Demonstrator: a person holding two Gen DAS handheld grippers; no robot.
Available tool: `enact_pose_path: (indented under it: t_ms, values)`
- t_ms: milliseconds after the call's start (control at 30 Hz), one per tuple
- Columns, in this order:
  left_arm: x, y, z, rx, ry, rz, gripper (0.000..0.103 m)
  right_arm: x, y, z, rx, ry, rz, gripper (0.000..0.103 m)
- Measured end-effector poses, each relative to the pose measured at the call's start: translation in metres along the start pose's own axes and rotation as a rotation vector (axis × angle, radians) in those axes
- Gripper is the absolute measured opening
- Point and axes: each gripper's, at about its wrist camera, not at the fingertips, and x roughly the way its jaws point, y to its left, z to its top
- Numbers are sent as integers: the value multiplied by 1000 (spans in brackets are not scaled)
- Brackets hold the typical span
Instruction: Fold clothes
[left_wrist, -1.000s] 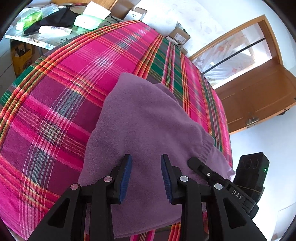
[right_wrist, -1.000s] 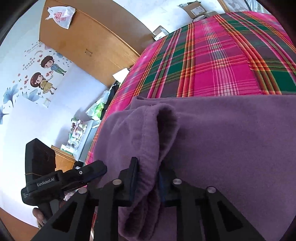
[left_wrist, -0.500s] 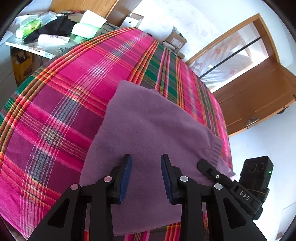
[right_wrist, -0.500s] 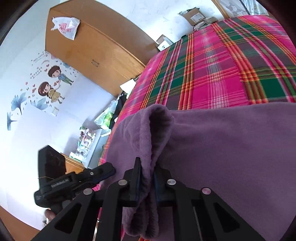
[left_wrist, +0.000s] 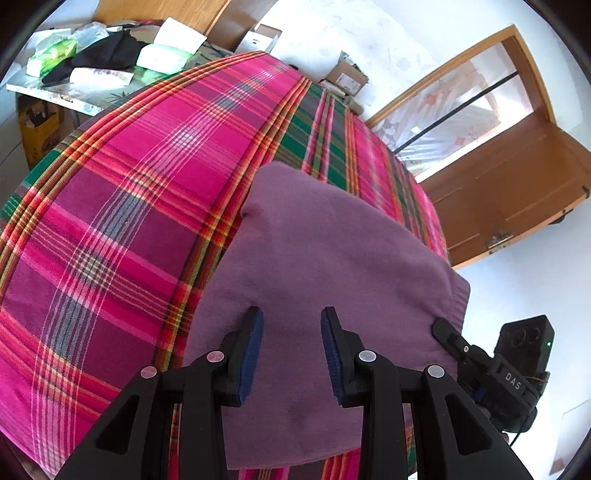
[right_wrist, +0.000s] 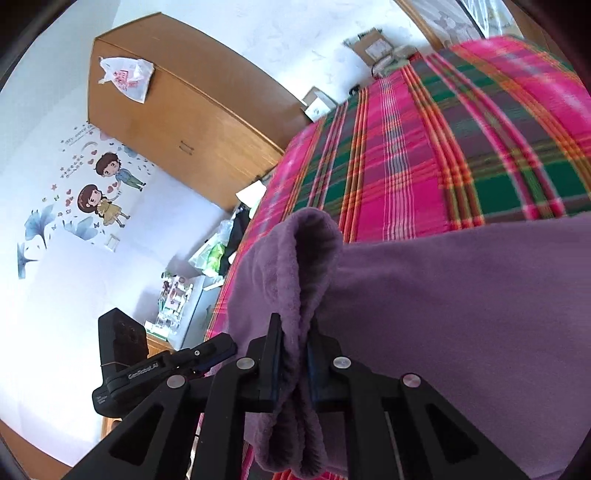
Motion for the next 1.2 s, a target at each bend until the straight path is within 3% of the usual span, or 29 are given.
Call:
enact_pose_path:
  t_ms: [433,633,767,967,1200]
  values:
    - [5,-2,8,3,-21,22,34,14,-26,-11,15,49,-235,15]
    - [8,-6,32,44,-58,56,34,14,-13,-16,-79,31,-325,20]
    - [18,3,55,-2,-47,43,34,10,-4,-16,-146,6,-388,24]
    - [29,7,77,15,-23,26,34,12,-6,-10,-120,6,-363,26]
    - [55,9,96,-5,70,-48,34,12,-24,-9,-50,34,-323,26]
